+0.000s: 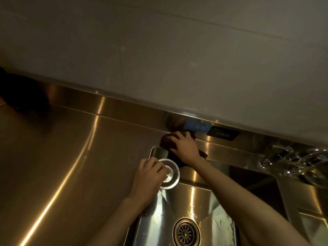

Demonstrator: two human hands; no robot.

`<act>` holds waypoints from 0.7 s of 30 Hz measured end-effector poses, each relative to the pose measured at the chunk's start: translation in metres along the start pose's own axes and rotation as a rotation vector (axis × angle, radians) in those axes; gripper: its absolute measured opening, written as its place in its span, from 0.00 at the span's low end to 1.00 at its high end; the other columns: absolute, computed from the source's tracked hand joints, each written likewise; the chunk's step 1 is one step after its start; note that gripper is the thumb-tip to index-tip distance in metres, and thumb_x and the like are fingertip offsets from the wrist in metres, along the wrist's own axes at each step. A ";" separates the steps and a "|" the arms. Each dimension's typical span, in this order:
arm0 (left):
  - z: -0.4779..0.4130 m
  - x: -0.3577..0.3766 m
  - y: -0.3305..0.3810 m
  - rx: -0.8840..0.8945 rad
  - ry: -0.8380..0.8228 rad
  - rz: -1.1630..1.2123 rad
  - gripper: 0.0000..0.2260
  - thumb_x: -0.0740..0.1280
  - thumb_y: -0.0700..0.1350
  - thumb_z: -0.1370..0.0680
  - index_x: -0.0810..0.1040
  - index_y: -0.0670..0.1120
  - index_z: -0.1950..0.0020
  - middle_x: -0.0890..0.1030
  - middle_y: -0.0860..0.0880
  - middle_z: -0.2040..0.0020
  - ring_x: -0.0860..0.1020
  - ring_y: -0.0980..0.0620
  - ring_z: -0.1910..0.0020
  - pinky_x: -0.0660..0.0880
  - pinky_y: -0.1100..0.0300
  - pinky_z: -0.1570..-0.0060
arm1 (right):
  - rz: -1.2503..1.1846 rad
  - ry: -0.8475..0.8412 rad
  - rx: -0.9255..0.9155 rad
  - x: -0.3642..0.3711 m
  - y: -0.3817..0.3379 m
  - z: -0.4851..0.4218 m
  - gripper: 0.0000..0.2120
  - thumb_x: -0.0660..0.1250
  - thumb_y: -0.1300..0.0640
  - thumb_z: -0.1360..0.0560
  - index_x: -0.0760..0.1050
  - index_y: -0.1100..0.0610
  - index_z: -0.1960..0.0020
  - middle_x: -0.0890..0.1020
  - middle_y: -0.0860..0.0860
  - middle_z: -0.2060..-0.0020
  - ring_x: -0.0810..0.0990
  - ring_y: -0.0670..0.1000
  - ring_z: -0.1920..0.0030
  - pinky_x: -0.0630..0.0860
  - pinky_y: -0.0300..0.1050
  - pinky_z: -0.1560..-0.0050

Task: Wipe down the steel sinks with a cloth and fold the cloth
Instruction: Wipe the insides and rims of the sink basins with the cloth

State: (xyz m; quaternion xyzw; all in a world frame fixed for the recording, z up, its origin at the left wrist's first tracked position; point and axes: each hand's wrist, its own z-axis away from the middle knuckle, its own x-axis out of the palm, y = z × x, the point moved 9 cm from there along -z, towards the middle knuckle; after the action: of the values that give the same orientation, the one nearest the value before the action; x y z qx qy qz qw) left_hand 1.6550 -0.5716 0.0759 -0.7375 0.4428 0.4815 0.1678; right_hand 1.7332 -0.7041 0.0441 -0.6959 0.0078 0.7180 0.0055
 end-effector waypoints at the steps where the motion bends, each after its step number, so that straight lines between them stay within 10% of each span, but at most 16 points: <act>1: -0.006 -0.003 -0.002 -0.005 0.015 -0.003 0.05 0.67 0.46 0.31 0.82 0.50 0.58 0.80 0.54 0.58 0.70 0.52 0.53 0.62 0.58 0.55 | 0.002 -0.005 -0.028 -0.001 0.006 0.006 0.22 0.62 0.47 0.23 0.66 0.48 0.30 0.69 0.50 0.34 0.67 0.58 0.40 0.71 0.48 0.48; 11: -0.101 0.037 -0.009 -0.045 -0.093 -0.047 0.06 0.74 0.42 0.34 0.83 0.49 0.58 0.82 0.50 0.59 0.73 0.47 0.56 0.61 0.55 0.60 | -0.035 -0.067 0.407 0.003 0.202 0.139 0.23 0.64 0.49 0.23 0.66 0.47 0.29 0.69 0.49 0.32 0.69 0.59 0.39 0.72 0.49 0.44; 21: -0.131 0.090 0.006 -0.119 -0.283 -0.064 0.10 0.81 0.41 0.40 0.84 0.44 0.63 0.82 0.47 0.65 0.76 0.42 0.62 0.66 0.55 0.64 | -0.004 -0.096 0.444 0.012 0.224 0.149 0.23 0.63 0.47 0.23 0.65 0.49 0.30 0.67 0.52 0.32 0.69 0.60 0.37 0.72 0.51 0.42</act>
State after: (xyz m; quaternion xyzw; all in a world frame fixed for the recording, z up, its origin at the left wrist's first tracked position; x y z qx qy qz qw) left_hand 1.7365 -0.7077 0.0623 -0.6846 0.3619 0.6004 0.1997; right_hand 1.5792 -0.9258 0.0374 -0.6428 0.1639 0.7309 0.1606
